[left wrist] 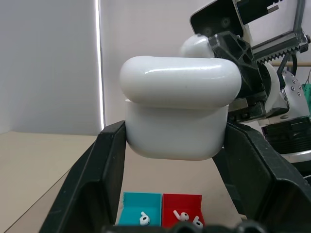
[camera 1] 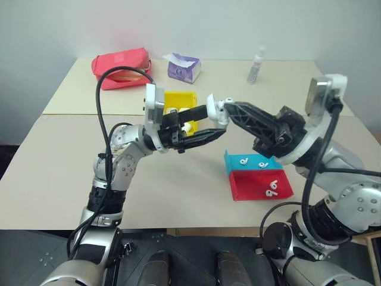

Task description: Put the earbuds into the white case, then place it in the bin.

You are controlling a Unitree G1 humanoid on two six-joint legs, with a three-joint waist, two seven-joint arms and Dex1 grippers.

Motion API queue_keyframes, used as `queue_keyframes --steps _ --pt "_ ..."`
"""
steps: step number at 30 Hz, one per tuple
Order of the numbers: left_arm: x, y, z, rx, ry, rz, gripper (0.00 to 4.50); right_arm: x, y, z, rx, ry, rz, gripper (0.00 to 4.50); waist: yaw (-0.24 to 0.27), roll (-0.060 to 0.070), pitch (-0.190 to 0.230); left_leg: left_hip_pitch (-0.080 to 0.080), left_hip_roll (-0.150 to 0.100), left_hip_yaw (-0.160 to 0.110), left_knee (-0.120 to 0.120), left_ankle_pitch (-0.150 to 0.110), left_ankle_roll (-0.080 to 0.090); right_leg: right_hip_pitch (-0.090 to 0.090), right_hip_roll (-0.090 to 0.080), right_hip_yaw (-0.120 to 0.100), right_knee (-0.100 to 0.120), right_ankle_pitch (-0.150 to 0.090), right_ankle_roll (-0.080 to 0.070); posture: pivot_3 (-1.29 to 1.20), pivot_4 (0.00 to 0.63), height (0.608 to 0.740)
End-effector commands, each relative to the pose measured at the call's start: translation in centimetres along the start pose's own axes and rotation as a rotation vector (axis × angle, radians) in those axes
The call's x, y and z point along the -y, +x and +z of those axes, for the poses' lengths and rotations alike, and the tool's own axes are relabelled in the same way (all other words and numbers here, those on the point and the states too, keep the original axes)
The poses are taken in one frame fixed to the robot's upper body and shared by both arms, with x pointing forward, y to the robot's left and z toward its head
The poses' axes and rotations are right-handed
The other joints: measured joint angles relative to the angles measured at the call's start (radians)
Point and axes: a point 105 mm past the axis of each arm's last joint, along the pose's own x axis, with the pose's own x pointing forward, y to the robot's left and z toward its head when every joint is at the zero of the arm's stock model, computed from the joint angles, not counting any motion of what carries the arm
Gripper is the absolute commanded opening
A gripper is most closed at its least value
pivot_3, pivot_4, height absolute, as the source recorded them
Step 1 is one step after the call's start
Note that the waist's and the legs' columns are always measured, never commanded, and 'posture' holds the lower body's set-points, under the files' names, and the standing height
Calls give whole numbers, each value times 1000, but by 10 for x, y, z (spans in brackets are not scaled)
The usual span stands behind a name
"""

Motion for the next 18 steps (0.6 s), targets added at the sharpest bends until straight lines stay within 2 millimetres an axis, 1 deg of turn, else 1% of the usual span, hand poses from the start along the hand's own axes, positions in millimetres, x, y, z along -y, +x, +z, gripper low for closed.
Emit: queue_keyframes --steps 1,5,9,18 --pt "2 6 12 23 44 -28 2768 -3 1 2 14 -23 6 633 0 0 0 0 0 0 0 0 0 0 0 0 0 0 0 0 150 740" --pt "1 6 12 27 48 -30 2768 -3 2 -3 -1 -25 -8 633 0 0 0 0 0 0 0 0 0 0 0 0 -1 0 0 0 150 740" --pt "0 6 13 29 51 -27 2768 -3 2 -4 -1 -29 -10 633 0 0 0 0 0 0 0 0 0 0 0 0 -1 0 0 0 150 740" --pt "-2 7 13 35 60 -9 2768 -9 4 -6 -5 -8 24 633 0 0 0 0 0 0 0 0 0 0 0 0 -3 0 0 0 150 740"
